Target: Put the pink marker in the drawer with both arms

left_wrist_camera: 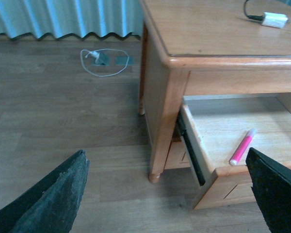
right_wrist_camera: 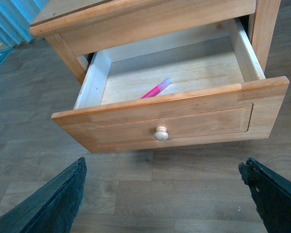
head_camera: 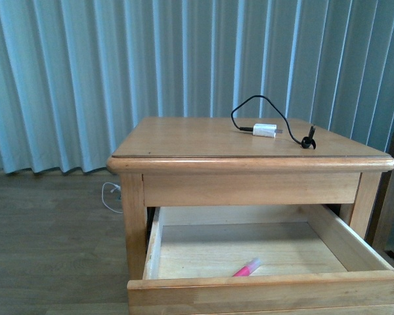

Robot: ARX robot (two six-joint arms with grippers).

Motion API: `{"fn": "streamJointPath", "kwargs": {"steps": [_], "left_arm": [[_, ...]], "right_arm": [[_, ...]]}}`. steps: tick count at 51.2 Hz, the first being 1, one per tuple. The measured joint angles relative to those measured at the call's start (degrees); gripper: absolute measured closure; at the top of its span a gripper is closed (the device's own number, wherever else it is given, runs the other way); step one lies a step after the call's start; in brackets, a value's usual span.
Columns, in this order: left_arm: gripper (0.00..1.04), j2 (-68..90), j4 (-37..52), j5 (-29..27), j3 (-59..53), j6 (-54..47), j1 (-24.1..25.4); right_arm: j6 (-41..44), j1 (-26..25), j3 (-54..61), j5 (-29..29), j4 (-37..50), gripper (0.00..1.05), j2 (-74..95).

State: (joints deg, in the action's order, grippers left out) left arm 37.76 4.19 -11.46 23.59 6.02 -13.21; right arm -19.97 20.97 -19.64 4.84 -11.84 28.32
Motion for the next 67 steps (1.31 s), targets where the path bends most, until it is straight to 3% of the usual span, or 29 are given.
{"fn": "streamJointPath", "kwargs": {"steps": [5,10,15,61,67], "left_arm": [[0.06,-12.3,-7.0,0.5,-4.7,0.4,4.0],[0.06,-22.6,-12.3,6.1,-7.5,2.6,9.9],[0.06,-26.3,-13.6,5.8,-8.8,4.0,13.3],[0.06,-26.6,-13.6,6.6,-9.0,4.8,13.6],[0.25,-29.4,-7.2,11.3,-12.5,-1.2,13.3]], "right_arm": [[0.0,0.0,0.0,0.0,0.0,0.08,0.0],[0.0,0.0,0.0,0.0,0.0,0.08,0.0],[0.0,0.0,0.0,0.0,0.0,0.08,0.0],[0.0,0.0,0.0,0.0,0.0,0.08,0.0],[0.0,0.0,0.0,0.0,0.0,0.08,0.0]]}}
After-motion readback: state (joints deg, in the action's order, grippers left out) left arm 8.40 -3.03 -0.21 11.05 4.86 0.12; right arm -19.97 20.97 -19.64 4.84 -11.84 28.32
